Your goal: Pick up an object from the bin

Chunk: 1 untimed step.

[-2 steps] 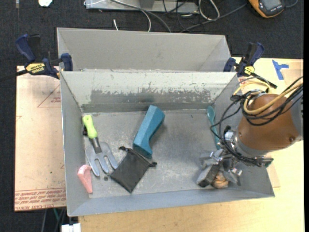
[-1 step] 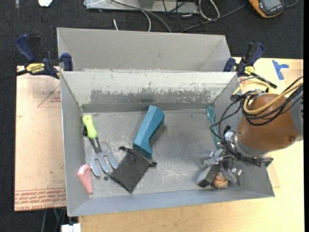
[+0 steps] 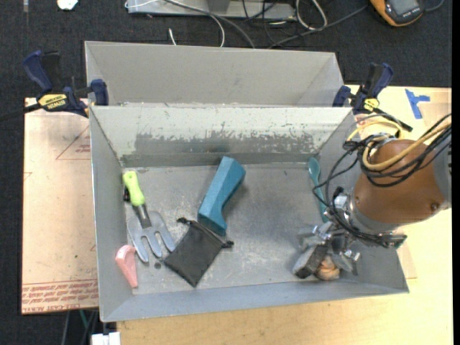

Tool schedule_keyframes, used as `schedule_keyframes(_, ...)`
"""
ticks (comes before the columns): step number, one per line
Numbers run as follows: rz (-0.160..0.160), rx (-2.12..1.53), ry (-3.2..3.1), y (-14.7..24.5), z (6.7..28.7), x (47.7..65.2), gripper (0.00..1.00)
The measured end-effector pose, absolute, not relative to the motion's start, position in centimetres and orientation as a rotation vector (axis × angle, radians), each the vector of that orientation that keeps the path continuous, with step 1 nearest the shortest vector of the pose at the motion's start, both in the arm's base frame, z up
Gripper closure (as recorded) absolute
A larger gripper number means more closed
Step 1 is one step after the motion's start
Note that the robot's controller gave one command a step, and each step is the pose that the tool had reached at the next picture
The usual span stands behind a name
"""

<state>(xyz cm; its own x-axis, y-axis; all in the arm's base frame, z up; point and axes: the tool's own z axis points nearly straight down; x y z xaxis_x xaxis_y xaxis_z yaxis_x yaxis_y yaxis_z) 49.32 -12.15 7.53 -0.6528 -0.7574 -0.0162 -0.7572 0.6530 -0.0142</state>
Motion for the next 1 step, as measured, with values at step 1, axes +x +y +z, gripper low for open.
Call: schedule_keyframes(1, -0.01, -1.3, 2.837, -12.15, 7.54, 49.32, 1.0)
